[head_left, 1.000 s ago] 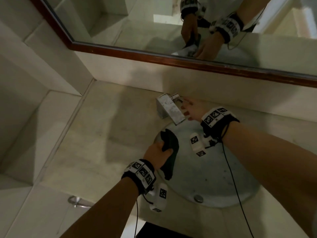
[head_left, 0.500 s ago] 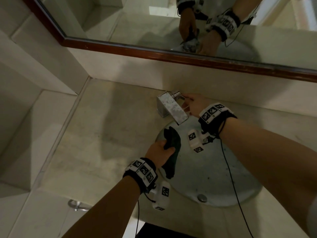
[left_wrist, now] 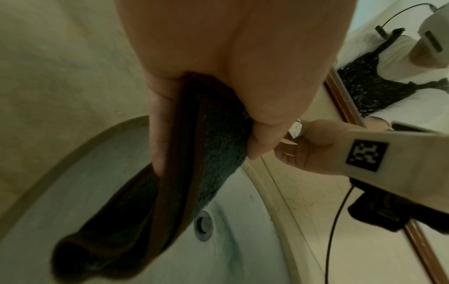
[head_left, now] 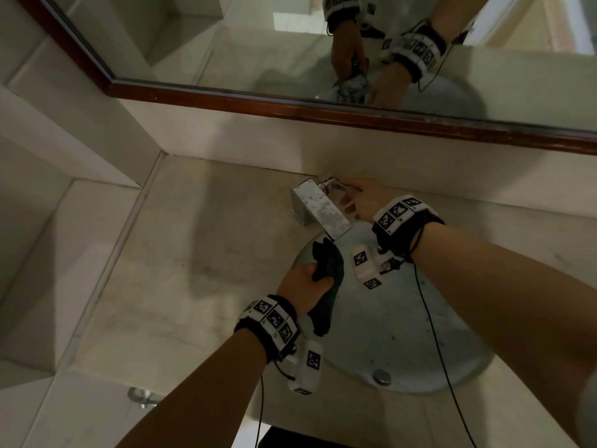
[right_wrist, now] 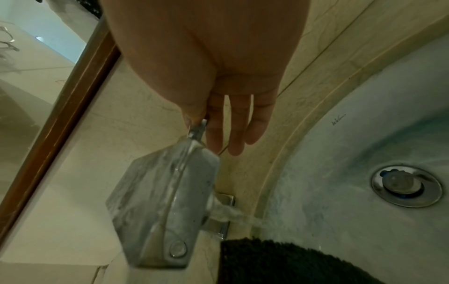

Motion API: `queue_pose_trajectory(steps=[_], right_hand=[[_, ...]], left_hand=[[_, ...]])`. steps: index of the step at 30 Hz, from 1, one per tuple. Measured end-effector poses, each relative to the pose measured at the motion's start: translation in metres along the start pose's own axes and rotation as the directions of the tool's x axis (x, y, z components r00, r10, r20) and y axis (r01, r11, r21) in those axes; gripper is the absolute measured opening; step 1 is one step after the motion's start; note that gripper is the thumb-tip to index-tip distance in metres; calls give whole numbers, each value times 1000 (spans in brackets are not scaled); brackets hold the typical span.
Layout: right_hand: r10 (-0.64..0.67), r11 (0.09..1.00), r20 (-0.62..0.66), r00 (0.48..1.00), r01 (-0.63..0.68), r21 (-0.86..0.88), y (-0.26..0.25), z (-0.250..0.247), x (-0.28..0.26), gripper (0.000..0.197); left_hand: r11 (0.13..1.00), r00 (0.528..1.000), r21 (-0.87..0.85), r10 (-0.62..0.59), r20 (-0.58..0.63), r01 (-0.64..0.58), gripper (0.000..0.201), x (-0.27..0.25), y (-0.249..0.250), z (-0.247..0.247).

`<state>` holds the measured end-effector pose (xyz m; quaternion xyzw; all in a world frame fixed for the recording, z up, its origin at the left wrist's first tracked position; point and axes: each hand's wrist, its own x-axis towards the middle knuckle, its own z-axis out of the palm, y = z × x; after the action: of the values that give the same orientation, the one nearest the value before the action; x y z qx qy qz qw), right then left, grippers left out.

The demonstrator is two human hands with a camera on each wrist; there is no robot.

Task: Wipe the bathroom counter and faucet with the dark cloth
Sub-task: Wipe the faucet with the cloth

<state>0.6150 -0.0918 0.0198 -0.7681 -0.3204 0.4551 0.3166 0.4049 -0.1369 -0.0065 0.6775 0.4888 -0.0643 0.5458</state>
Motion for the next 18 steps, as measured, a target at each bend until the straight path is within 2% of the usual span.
queue_pose_trajectory(steps=[3, 14, 16, 18], right_hand=[[0, 1000, -25, 1000, 0, -1, 1, 1, 0, 36], [5, 998, -31, 1000, -2, 71, 2, 2, -6, 35], [47, 995, -25, 999, -45, 87, 9, 4, -11, 34], [139, 988, 61, 988, -143, 65, 23, 6, -16, 39]], left_hand=[[1000, 1000, 23, 1, 12, -2, 33, 1, 3, -1], [997, 999, 72, -4, 37, 1, 32, 7, 7, -2], [994, 999, 108, 0, 44, -5, 31, 10, 6, -1], [988, 997, 153, 6, 72, -17, 27, 14, 5, 0]])
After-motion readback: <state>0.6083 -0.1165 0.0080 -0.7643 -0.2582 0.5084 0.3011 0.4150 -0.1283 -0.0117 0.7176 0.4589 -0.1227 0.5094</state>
